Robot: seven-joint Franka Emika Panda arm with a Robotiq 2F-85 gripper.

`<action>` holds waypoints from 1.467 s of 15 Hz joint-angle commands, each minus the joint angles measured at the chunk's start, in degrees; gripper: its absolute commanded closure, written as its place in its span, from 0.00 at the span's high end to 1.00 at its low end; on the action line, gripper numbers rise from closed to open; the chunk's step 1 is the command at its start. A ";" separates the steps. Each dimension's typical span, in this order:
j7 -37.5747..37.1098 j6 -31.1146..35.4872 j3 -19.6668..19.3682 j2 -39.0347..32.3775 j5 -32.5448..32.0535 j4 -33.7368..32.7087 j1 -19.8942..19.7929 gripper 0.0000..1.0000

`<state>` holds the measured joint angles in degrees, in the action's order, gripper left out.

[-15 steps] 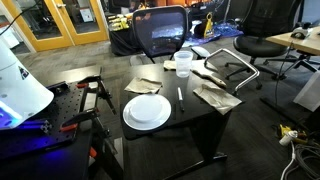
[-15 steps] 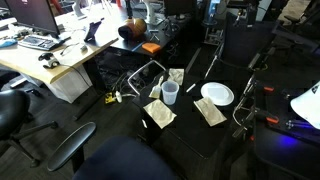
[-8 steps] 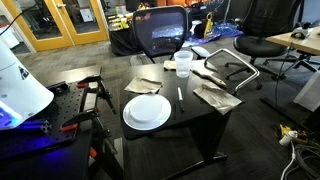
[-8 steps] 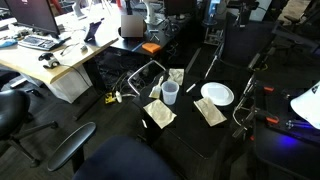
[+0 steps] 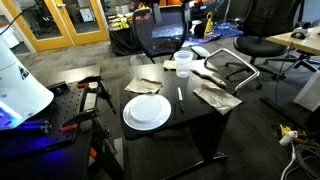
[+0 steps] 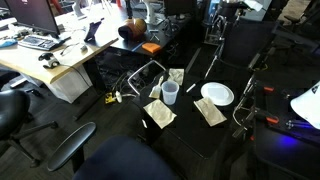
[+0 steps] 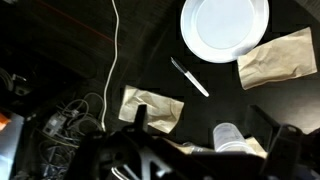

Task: Put the marker into the mug.

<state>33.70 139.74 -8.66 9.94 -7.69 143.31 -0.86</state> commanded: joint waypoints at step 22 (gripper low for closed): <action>44.10 19.94 10.36 -23.51 23.39 -3.64 -2.57 1.00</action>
<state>71.13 154.91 -2.40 -8.30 10.91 142.28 -0.40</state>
